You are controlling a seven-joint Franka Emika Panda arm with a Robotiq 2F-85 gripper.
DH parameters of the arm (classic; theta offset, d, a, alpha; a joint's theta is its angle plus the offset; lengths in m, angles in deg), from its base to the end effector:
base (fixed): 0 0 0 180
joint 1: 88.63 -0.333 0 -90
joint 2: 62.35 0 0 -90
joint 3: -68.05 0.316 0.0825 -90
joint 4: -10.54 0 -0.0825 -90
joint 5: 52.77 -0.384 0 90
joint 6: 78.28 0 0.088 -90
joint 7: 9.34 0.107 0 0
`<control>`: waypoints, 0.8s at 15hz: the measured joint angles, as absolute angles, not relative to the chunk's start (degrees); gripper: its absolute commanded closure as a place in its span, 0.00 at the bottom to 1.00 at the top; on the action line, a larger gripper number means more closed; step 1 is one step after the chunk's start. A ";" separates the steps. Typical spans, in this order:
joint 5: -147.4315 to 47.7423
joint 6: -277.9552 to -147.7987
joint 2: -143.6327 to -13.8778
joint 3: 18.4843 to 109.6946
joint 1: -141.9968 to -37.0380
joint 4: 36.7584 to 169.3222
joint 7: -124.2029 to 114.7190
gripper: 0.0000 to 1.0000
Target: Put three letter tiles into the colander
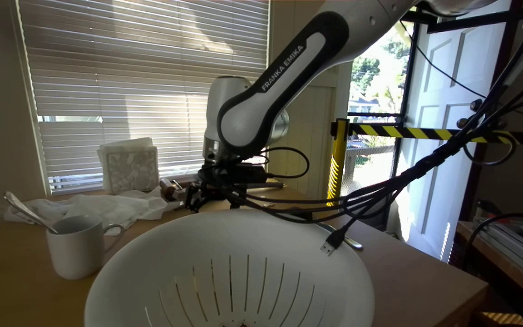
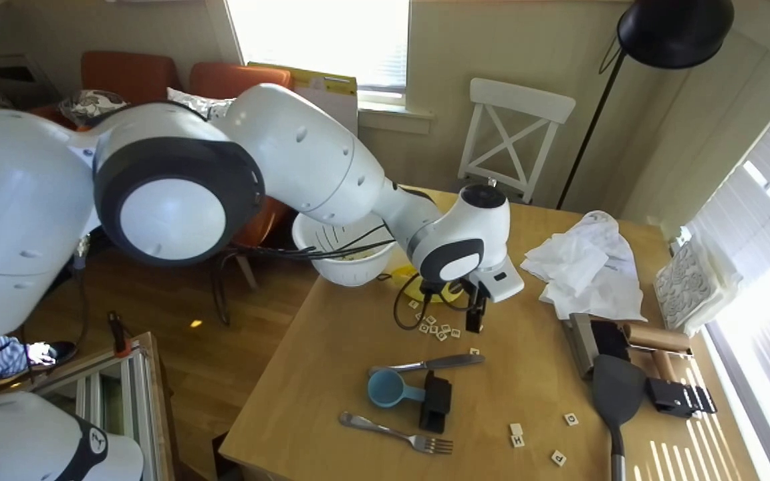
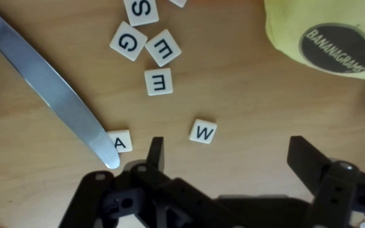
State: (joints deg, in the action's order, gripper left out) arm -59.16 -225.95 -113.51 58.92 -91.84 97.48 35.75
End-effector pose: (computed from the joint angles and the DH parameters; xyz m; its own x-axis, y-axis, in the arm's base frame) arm 0.7196 -0.0566 0.1514 0.6001 -0.7835 0.1609 -0.7812 -0.6174 -0.0926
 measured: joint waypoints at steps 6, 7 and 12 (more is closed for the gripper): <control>-60.14 -225.95 -118.03 58.86 -91.08 94.00 38.92 0.16; -60.15 -225.89 -118.26 58.85 -91.03 93.57 39.30 0.23; -60.16 -225.14 -118.56 58.81 -90.87 91.96 40.82 0.55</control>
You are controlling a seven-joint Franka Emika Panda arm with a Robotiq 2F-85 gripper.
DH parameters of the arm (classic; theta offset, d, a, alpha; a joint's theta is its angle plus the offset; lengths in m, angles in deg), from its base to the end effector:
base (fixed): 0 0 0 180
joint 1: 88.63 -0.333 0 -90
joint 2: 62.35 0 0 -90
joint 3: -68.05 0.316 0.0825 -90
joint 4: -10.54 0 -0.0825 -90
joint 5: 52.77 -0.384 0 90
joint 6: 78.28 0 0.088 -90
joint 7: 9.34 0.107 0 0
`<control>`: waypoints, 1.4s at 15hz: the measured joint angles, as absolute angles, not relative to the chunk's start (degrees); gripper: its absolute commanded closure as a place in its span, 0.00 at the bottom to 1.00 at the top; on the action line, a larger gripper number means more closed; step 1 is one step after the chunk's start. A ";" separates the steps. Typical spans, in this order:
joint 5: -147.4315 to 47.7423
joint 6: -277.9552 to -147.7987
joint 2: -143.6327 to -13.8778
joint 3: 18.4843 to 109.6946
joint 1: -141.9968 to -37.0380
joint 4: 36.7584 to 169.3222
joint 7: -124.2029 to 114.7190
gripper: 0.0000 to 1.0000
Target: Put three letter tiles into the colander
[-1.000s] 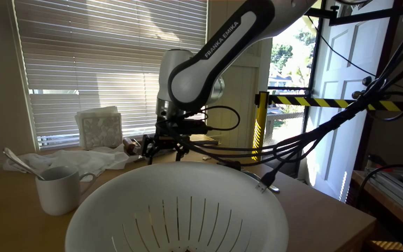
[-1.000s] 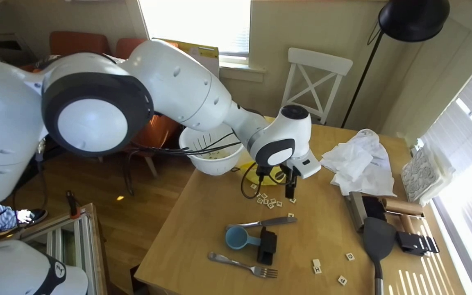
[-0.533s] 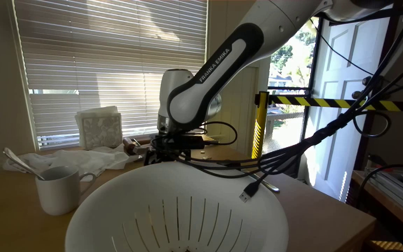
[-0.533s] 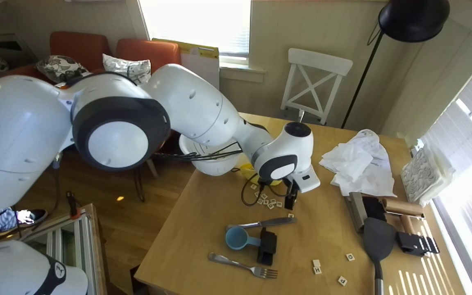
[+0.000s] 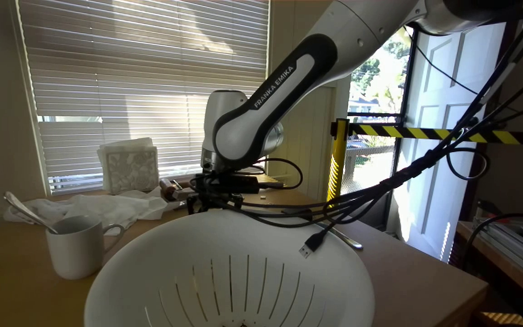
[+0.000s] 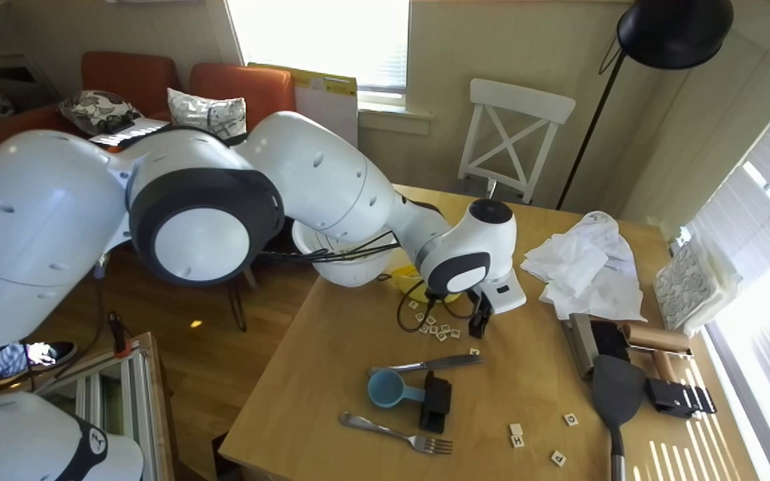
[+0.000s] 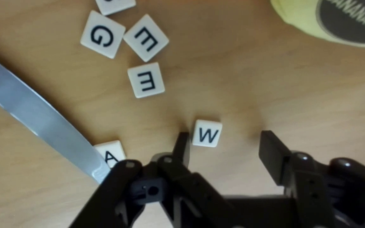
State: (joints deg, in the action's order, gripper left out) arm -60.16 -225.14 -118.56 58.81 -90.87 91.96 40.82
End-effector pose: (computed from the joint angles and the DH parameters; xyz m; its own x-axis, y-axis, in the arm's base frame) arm 0.7310 -0.0672 0.1270 0.5133 -0.8455 0.1471 -0.8419 -0.5294 -0.1047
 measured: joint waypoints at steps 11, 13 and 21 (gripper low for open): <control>-59.97 -215.58 -118.54 58.38 -90.97 89.23 40.93 0.99; -59.87 -215.31 -118.55 58.34 -91.05 89.11 40.88 0.95; -58.71 -222.77 -109.31 60.66 -92.82 94.18 30.63 0.95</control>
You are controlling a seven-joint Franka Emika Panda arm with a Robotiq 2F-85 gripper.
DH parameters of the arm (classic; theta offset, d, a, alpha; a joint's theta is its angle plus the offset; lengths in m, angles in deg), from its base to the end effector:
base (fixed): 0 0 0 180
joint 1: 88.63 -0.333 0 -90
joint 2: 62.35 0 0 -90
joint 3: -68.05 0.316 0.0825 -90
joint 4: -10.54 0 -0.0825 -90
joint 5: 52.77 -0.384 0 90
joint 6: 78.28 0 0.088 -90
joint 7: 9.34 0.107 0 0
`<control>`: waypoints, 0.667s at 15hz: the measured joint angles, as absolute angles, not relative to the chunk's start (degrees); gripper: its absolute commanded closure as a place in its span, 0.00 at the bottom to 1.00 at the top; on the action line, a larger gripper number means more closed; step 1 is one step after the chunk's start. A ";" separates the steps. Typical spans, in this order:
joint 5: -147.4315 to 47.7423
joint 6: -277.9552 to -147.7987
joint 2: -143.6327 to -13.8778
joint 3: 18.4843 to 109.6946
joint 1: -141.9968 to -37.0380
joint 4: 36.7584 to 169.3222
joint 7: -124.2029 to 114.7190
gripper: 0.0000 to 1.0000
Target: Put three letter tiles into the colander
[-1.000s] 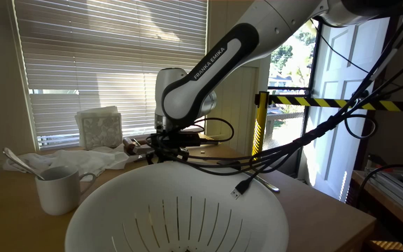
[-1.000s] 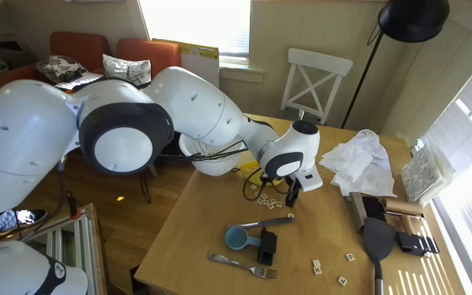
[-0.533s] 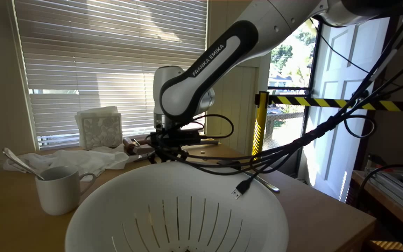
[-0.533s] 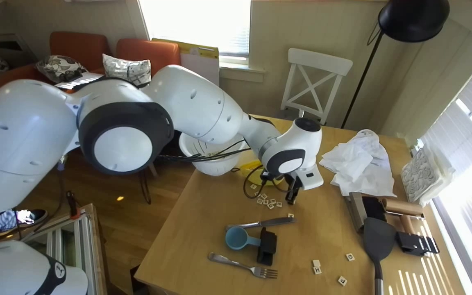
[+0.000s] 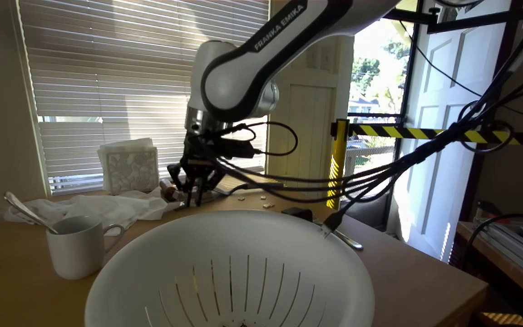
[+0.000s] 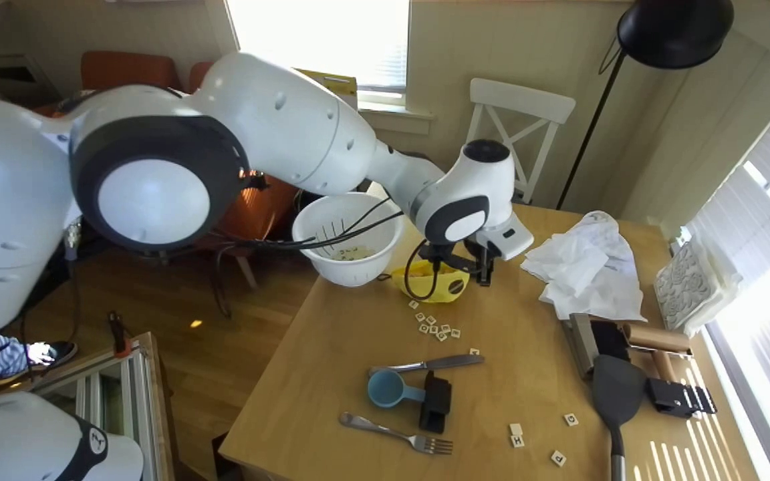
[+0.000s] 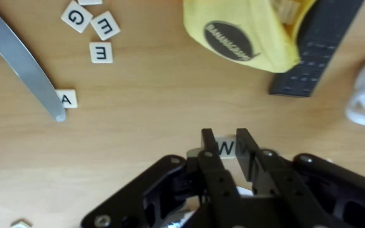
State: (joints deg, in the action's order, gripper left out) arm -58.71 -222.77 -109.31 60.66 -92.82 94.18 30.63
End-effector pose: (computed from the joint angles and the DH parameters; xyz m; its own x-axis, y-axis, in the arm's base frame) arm 0.7438 -0.0227 0.2220 0.6875 -0.6983 0.1994 -0.6834 -0.7150 -0.1476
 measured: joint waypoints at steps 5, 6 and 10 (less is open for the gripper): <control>-65.03 -226.61 -94.27 68.89 -89.50 105.47 15.31 0.95; -67.66 -226.61 -91.41 71.25 -87.86 107.81 11.25 0.95; -80.39 -226.18 -83.62 83.48 -77.98 115.03 -5.56 0.95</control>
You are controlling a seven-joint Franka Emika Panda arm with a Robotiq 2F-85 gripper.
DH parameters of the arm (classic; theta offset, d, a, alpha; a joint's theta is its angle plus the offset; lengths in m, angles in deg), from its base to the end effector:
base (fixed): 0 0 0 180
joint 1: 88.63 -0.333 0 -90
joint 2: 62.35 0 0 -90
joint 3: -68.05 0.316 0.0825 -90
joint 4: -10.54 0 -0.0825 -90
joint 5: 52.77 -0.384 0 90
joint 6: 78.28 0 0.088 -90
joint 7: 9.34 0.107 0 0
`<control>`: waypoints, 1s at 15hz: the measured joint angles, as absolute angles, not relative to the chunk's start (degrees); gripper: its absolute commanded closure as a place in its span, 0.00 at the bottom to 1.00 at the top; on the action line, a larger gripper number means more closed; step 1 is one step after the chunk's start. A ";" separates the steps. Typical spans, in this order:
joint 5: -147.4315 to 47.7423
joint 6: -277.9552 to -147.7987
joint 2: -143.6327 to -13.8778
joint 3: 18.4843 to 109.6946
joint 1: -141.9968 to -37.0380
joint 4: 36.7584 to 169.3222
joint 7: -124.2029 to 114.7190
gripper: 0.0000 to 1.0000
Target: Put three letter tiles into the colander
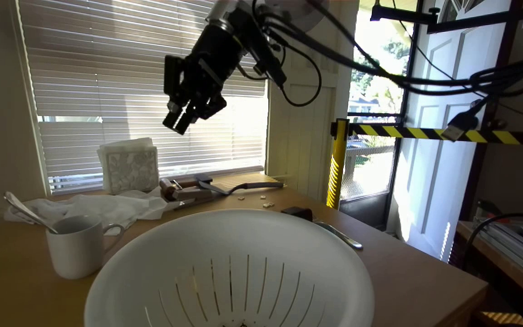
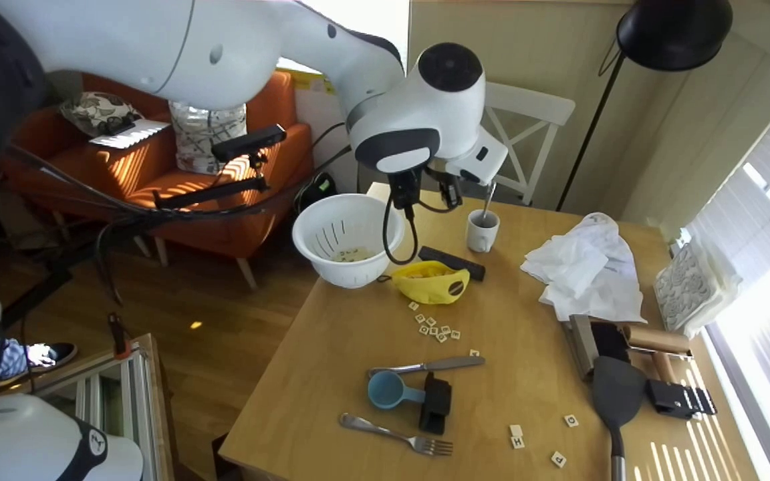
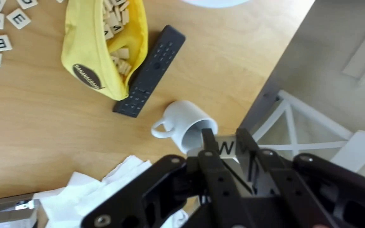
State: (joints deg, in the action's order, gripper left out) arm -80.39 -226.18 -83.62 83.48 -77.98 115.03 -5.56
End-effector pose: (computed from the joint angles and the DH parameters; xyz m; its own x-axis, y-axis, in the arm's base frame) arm 0.6708 0.0315 0.3797 0.8762 -0.4188 0.2387 -0.2684 -0.8352 -0.4800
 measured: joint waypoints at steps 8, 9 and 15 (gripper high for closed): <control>-105.18 -207.18 -79.48 90.02 -70.61 120.26 -36.75 0.95; -106.23 -202.75 -79.48 88.02 -71.57 120.32 -38.83 0.95; -106.07 -178.41 -80.86 78.22 -77.00 120.41 -43.82 0.32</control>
